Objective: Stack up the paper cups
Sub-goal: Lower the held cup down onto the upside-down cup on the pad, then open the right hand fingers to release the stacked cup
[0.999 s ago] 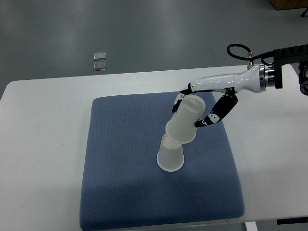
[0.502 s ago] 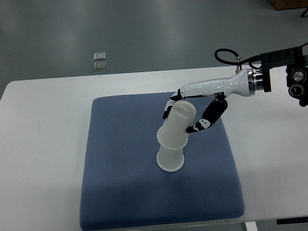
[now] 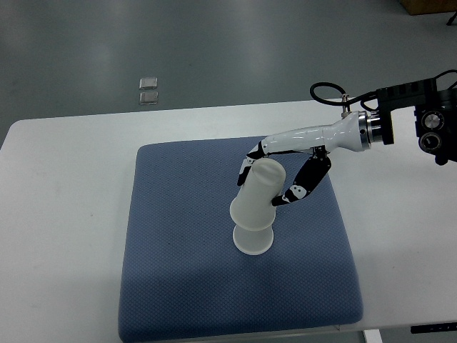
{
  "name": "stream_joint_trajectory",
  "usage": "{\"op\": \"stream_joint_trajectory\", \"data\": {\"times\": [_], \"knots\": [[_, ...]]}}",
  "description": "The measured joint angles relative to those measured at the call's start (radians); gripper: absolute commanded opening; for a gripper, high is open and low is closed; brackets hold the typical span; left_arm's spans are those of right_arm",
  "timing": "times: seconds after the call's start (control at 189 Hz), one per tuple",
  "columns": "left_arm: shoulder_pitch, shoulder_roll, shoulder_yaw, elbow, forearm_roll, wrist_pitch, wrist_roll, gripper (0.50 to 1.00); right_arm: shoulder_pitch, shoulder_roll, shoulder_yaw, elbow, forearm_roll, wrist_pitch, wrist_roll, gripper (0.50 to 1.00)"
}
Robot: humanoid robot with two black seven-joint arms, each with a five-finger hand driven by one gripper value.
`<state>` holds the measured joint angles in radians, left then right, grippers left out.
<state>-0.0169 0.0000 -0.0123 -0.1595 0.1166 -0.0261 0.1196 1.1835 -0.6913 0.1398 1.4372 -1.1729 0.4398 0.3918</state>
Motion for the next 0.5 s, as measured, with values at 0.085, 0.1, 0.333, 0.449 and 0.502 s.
{"op": "stream_joint_trajectory", "data": {"times": [0.085,0.1,0.333,0.449,0.502], "knots": [[0.000,0.000,0.000,0.000,0.000,0.000,0.000,1.000,-0.004,0.005,0.000,-0.003,0.000,-0.003,0.000,0.785],[0.000,0.000,0.000,0.000,0.000,0.000,0.000,1.000,-0.004,0.005,0.000,-0.003,0.000,-0.003,-0.001,0.807],[0.000,0.000,0.000,0.000,0.000,0.000,0.000,1.000,-0.015,0.006,-0.002,-0.007,-0.002,0.001,-0.006,0.913],[0.000,0.000,0.000,0.000,0.000,0.000,0.000,1.000,-0.016,0.005,0.001,-0.019,0.001,-0.001,-0.019,0.915],[0.000,0.000,0.000,0.000,0.000,0.000,0.000,1.000,-0.016,0.002,0.004,-0.032,0.008,-0.005,-0.021,0.915]]}}
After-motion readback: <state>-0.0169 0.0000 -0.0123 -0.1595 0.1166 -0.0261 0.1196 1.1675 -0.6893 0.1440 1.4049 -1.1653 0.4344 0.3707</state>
